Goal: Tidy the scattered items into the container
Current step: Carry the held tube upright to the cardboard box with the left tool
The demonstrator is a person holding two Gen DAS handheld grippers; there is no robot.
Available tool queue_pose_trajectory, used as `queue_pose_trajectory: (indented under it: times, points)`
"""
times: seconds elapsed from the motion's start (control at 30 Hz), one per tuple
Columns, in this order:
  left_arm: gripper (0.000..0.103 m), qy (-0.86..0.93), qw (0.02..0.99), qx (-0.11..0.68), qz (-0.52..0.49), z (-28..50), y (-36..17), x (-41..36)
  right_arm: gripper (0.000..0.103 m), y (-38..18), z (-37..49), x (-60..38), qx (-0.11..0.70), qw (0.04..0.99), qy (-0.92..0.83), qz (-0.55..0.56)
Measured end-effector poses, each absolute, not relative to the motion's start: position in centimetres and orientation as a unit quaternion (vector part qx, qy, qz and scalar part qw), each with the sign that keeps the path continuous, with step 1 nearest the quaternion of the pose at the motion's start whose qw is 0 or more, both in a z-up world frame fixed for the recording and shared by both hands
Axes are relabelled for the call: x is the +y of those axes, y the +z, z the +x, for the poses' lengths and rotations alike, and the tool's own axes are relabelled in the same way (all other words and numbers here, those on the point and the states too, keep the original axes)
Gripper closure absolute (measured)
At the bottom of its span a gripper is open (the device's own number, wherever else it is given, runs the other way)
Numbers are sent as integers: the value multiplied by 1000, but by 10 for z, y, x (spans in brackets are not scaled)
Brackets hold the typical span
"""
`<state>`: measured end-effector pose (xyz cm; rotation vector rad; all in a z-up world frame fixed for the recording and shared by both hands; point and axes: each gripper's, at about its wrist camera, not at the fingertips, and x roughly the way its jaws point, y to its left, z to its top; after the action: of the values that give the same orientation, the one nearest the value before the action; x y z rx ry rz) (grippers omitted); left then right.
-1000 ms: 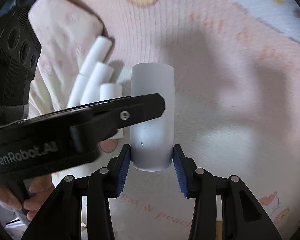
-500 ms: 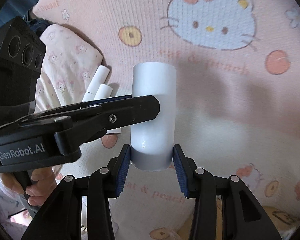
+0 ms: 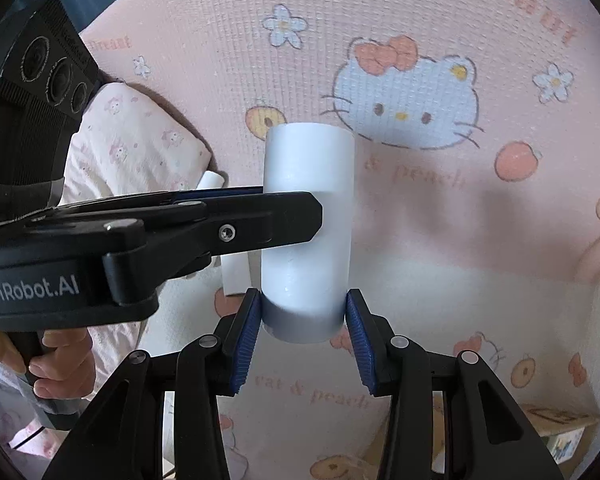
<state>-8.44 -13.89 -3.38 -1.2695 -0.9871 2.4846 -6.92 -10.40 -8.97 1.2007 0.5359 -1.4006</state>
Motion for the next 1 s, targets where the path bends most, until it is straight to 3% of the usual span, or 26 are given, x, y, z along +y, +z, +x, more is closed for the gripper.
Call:
queue_pose_trajectory:
  times: [0.4, 0.67, 1.0]
  points:
    - [60, 831, 166, -291, -444, -129, -31, -46, 62, -96, -125, -36, 198, 498, -637, 553]
    - [60, 801, 238, -309, -455, -152, -33, 11, 62, -88, -159, 32, 172, 446, -677, 560]
    - [60, 783, 263, -291, -483, -152, -36, 54, 62, -94, -172, 75, 176, 426, -688, 561]
